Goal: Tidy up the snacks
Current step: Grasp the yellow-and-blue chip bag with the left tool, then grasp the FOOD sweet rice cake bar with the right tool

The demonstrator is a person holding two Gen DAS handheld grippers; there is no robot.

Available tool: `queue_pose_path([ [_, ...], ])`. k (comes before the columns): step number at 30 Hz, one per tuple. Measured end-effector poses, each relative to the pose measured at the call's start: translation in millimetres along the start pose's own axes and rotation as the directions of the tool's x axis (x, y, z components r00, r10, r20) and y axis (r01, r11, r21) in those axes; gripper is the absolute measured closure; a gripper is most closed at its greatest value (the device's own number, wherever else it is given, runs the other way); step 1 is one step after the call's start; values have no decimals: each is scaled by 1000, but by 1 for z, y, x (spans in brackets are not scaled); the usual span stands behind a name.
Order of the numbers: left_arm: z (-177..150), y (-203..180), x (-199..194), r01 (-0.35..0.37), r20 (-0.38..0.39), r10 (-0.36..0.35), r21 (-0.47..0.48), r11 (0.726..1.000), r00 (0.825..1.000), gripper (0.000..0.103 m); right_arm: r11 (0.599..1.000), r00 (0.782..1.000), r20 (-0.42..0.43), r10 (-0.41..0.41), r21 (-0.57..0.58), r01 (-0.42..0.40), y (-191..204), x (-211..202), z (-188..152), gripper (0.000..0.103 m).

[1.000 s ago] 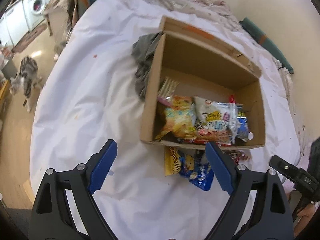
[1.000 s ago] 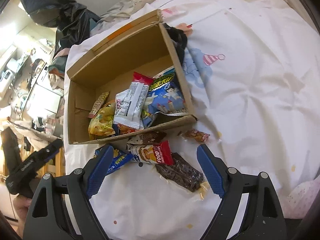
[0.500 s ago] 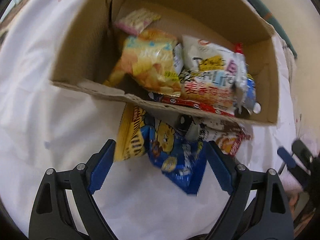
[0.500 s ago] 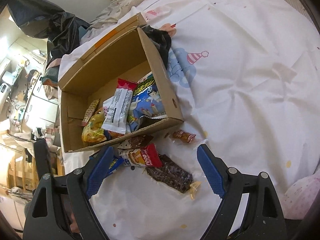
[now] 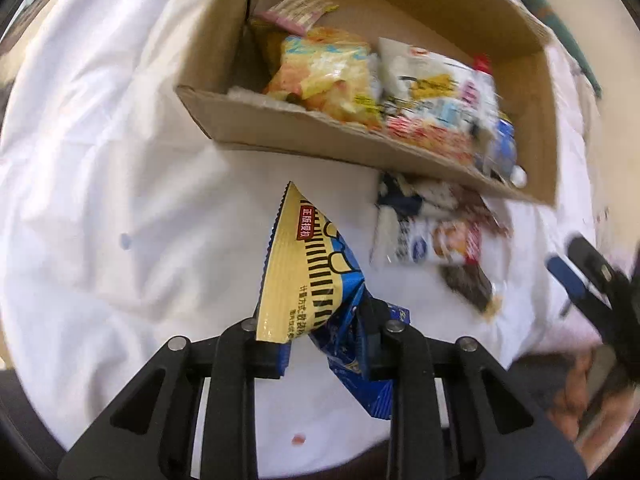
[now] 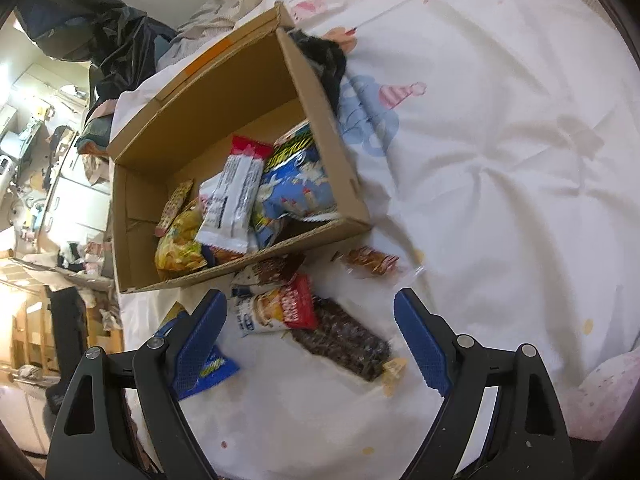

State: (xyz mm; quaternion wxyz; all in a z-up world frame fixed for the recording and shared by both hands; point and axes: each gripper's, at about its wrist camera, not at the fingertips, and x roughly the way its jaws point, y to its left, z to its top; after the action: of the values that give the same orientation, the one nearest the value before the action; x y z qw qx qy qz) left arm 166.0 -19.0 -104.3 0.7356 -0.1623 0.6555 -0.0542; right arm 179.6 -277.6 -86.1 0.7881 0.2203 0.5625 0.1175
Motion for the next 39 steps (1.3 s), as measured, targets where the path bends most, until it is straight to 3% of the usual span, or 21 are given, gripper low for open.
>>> queue_pose_path([
  [5,-2,-4,-42,-26,50,21,106,994,999,82,999,994,-104,19,-30,-22,16,24,-5,15],
  [9,-3,15,-60,-56,82,47,103,993,996,82,980,989,-97,-110,-175,92,44,45,-12,14],
  [11,-1,35,-63,-53,93,47,63,997,995,82,958,983,-70,-172,-243,150,57,54,-16,0],
  [12,-1,41,-62,-39,90,36,38,999,995,82,943,977,-63,-202,-282,177,65,61,-21,0],
  [17,-5,47,-70,-40,132,34,42,998,991,82,923,965,-79,-248,-321,211,87,86,-33,0],
  [23,0,54,-73,-32,153,32,-3,999,988,82,879,921,-83,-379,-342,331,107,124,-41,0],
  [28,1,58,-73,-46,157,48,-16,999,986,81,806,876,-34,-482,-409,428,124,142,-45,0],
  [33,2,58,-72,-46,159,50,-27,999,986,81,808,885,-24,-465,-420,413,124,138,-52,5],
  [39,3,54,-71,-57,166,58,-13,998,984,81,829,905,-27,-425,-412,377,108,118,-46,21],
])
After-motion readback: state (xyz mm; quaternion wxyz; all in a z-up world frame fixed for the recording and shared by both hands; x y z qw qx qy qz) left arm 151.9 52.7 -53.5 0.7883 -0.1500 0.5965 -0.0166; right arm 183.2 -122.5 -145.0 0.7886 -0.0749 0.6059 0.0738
